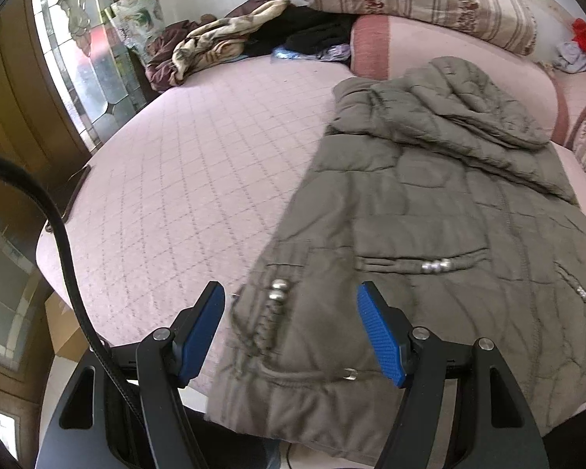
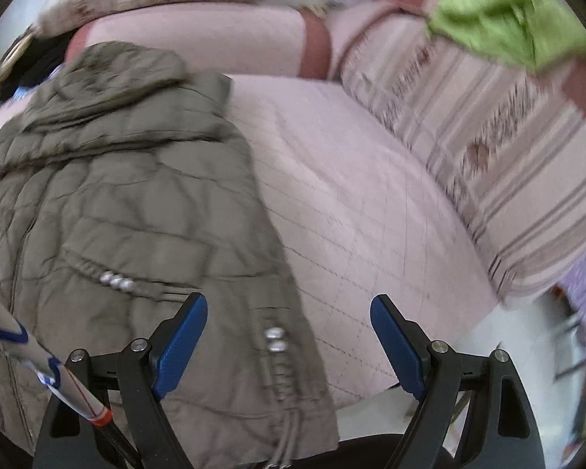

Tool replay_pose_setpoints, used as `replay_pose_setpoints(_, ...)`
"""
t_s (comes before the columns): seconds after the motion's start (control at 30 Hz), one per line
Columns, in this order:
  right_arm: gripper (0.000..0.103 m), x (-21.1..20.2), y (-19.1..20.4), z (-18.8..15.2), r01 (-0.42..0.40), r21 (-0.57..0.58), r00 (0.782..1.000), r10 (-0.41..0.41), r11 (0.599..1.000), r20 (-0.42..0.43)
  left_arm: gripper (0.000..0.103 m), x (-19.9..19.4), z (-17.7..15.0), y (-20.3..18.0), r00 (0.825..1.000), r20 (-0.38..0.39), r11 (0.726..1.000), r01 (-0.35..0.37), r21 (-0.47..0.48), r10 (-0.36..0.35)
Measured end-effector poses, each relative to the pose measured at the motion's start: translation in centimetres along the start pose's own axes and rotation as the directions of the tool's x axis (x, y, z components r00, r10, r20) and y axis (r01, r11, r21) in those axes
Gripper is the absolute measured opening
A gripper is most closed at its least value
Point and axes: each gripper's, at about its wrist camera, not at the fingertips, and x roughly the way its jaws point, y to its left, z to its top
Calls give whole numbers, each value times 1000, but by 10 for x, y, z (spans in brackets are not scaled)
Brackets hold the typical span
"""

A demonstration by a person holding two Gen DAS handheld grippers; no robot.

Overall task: Fold large clothes
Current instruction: 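Move both grippers to the coat hem beside the pearl-trimmed pockets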

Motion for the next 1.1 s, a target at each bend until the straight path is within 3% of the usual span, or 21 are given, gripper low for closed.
replay_pose_setpoints(0.2, 89, 34, -34, -3, -84, 106, 993, 91, 991, -70, 70, 19, 4, 20, 1000, -30, 1000, -6, -26, 5)
replay_pose_setpoints(0.3, 89, 49, -43, -5, -161, 160, 980, 178, 974, -93, 70, 32, 9, 28, 999, -45, 999, -16, -30, 15)
replay_pose_setpoints(0.4, 91, 60, -48, -7, -266, 229, 951, 294, 936, -97, 70, 42, 13, 36, 998, -58, 999, 11, -41, -13)
replay_pose_setpoints(0.57, 91, 80, -50, -11, -395, 335, 886, 451, 855, -107, 69, 68, 25, 61, 984, -101, 983, 130, -131, -144)
replay_pose_setpoints(0.67, 95, 85, -50, -13, -431, 369, 868, 491, 823, -81, 70, 92, 29, 79, 953, -149, 949, 228, -218, -263)
replay_pose_setpoints(0.73, 95, 86, -48, -11, -448, 362, 861, 504, 817, -73, 70, 108, 29, 88, 919, -171, 911, 297, -288, -354)
replay_pose_setpoints(0.83, 95, 89, -43, -8, -470, 347, 850, 522, 812, -70, 76, 110, 30, 94, 889, -140, 868, 376, -325, -437)
replay_pose_setpoints(0.87, 95, 90, -41, -8, -475, 340, 848, 526, 812, -71, 77, 110, 29, 94, 874, -132, 851, 406, -334, -468)
replay_pose_setpoints(0.93, 95, 90, -38, -7, -486, 331, 842, 535, 809, -74, 77, 112, 26, 90, 824, -133, 801, 479, -359, -551)
replay_pose_setpoints(1.03, 95, 88, -30, -10, -501, 306, 831, 549, 809, -91, 77, 110, 19, 77, 783, -149, 775, 534, -338, -604)
replay_pose_setpoints(1.1, 95, 85, -25, -15, -516, 281, 821, 560, 809, -107, 77, 106, 14, 70, 767, -160, 768, 555, -321, -621)
